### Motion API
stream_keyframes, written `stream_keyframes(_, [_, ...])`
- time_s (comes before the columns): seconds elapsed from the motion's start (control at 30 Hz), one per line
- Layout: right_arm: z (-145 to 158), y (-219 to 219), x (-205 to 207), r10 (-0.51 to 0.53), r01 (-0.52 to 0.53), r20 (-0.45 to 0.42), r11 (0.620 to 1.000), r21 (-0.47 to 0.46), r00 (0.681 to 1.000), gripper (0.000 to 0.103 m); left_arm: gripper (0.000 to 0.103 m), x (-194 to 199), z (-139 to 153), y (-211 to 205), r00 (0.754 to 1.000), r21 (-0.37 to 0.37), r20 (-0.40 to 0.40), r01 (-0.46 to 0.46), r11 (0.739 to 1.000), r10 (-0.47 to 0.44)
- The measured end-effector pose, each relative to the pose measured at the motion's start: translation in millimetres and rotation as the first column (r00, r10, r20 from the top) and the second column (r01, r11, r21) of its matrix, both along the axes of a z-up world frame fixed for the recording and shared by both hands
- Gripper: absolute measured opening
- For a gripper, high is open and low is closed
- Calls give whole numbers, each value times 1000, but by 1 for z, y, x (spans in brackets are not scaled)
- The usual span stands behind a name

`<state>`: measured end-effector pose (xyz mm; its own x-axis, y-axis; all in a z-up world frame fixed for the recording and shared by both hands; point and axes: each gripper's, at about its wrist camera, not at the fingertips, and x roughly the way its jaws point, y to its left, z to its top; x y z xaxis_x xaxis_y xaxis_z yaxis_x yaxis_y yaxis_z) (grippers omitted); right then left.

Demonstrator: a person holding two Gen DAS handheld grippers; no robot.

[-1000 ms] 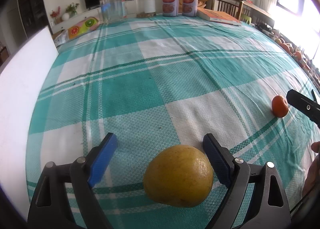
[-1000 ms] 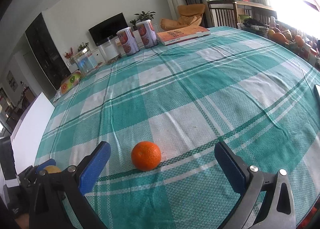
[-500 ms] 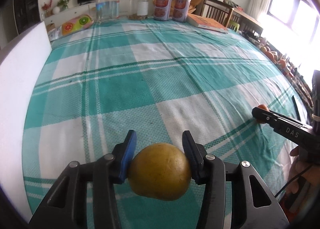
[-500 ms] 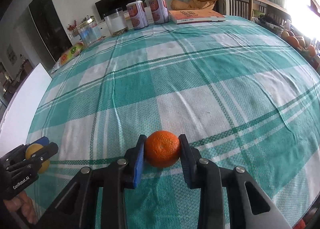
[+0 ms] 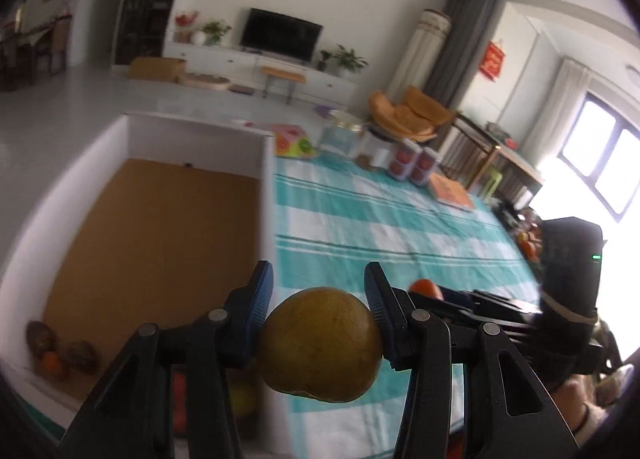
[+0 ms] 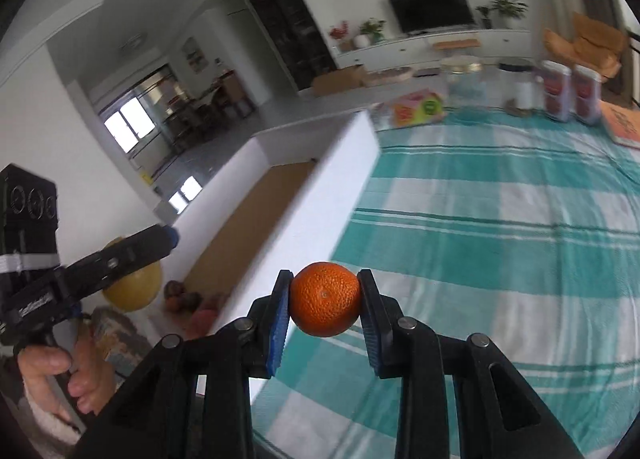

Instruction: Organize fruits

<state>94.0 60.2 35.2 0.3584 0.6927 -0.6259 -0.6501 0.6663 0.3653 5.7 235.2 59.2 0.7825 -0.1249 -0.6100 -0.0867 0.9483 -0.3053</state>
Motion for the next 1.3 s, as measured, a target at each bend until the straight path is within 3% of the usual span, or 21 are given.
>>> stream_keyframes(0.13, [-10,94,-7,173,-165,40,974,-152,984,33,49,15,-46,58,977,78,-145,-148,986,158])
stream_keyframes(0.3, [-44,151,-6,239,-212,53,928,-305,970,33,49,25,-96,85,931,84,-292,-203,976,218])
stream_keyframes(0.33, [-47,156,-5,238,-209,57,926,-315,970,33,48,24,-95,86,936,69,-285,-198,978,210])
stream_keyframes(0.4, [-49,162,-2,228,-195,64,924,-328,972,39,61,24,-87,82,939,108,-262,-201,973,223])
stream_keyframes(0.43, [-48,162,1,219,-188,59,926,-328,974,42,72,23,-84,82,938,138,-256,-205,969,235])
stream_keyframes(0.53, [-33,150,8,192,-172,47,944,-282,980,53,75,22,-76,80,944,166,-229,-202,965,237])
stream_keyframes(0.63, [-13,133,11,159,-137,67,957,-256,985,74,80,15,-65,74,953,208,-168,-214,955,250])
stream_keyframes(0.7, [0,120,12,136,-114,79,966,-232,988,82,82,11,-54,67,952,269,-120,-242,932,282])
stream_keyframes(0.8, [14,104,11,85,-68,71,976,-207,994,89,88,6,-35,54,934,371,-48,-312,874,354])
stream_keyframes(0.9, [16,102,8,68,-61,32,979,-195,997,89,89,-1,-25,50,918,384,-20,-358,851,396])
stream_keyframes(1.03, [8,104,-6,55,-57,-16,975,-213,998,89,89,-4,-28,55,869,403,-93,-413,817,485])
stream_keyframes(1.2, [-4,115,-24,51,-54,-19,951,-303,999,89,89,-14,-32,71,836,358,-165,-443,822,523])
stream_keyframes(1.3, [-6,121,-29,52,-49,-2,938,-343,999,89,89,-16,-34,71,837,383,-174,-428,818,519])
